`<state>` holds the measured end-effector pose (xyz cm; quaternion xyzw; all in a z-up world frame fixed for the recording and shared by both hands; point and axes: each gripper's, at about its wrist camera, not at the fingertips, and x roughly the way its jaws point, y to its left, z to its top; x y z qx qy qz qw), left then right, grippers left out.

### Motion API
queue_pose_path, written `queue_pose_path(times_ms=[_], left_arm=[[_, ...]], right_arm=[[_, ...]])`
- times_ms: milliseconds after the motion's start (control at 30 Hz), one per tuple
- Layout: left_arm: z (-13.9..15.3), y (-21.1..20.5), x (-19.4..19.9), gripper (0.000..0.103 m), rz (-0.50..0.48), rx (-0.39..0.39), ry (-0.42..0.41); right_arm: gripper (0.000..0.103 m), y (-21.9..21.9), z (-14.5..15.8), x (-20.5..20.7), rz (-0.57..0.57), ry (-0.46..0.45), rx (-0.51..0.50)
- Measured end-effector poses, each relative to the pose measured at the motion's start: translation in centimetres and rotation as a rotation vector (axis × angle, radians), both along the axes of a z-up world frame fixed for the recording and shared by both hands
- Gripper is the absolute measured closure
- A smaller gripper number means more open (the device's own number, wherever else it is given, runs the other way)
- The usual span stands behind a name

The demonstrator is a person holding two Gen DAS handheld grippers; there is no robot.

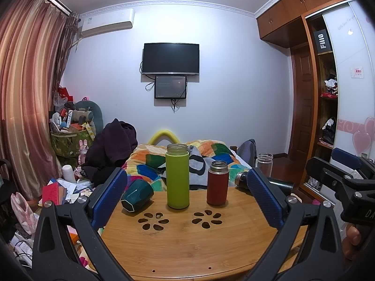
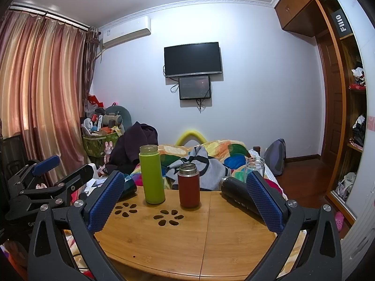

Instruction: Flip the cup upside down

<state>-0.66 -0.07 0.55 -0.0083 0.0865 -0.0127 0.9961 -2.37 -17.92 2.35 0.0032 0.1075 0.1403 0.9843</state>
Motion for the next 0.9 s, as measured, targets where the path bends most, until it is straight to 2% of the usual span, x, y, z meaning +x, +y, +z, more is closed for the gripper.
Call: queue_pose_path(times_ms=[900], left_arm=[[0.09, -0.02, -0.01, 0.000, 0.000, 0.004, -0.002]], right_arm=[[0.000, 0.03, -0.06, -0.09, 0.000, -0.003, -0.001]])
